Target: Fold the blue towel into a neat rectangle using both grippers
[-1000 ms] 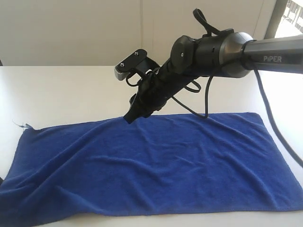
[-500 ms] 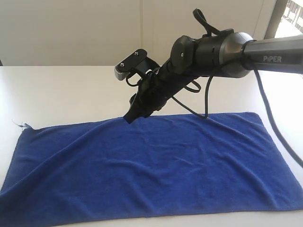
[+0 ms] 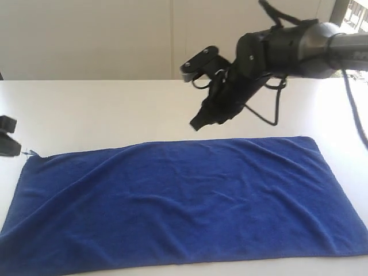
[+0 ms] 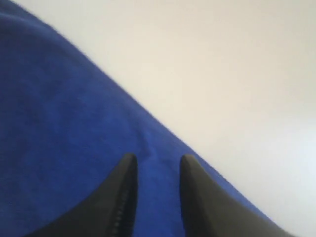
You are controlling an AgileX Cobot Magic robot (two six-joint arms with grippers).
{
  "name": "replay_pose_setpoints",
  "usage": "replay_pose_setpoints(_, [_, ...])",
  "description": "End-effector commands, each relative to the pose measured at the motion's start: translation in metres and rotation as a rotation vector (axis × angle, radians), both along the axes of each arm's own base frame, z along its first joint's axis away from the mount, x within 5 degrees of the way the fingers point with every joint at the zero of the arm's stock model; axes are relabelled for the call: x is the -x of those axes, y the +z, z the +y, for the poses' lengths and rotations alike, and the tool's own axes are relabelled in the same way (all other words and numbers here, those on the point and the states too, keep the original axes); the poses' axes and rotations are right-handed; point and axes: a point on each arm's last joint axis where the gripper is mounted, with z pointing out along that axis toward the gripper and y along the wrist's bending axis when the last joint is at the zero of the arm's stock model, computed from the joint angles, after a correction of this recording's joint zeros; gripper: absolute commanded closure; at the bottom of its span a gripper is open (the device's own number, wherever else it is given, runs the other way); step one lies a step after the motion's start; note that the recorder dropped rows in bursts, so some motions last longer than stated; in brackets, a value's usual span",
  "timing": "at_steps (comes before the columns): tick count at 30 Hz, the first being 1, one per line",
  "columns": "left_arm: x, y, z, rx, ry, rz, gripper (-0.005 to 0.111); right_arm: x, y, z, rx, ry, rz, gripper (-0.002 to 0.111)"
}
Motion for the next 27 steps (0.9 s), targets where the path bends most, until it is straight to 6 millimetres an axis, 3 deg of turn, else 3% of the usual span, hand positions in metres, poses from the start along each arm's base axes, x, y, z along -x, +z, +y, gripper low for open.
replay_pose_setpoints(1, [-0.031,-0.008,-0.006,0.055,-0.078,-0.024,0.107,-0.005,0.008,-0.058,0.024,-0.176,0.044,0.093])
replay_pose_setpoints(4, [-0.054,-0.031,-0.010,0.025,-0.094,0.012,0.107,-0.005,0.005,-0.090,0.037,-0.249,0.093,0.108])
replay_pose_setpoints(8, [-0.082,-0.058,-0.013,-0.018,-0.128,0.055,0.107,-0.003,-0.003,-0.126,0.063,-0.305,0.162,0.108])
replay_pose_setpoints(13, [-0.098,-0.080,-0.008,-0.129,-0.162,0.107,0.107,-0.007,-0.020,-0.165,0.044,-0.374,0.263,0.108])
replay_pose_setpoints(21, [-0.111,-0.096,0.000,-0.212,-0.161,0.124,0.107,-0.032,-0.052,-0.173,-0.024,-0.345,0.324,0.108])
replay_pose_setpoints(27, [-0.117,-0.105,0.002,-0.236,-0.153,0.115,0.107,-0.037,-0.079,-0.179,0.051,-0.333,0.371,0.108])
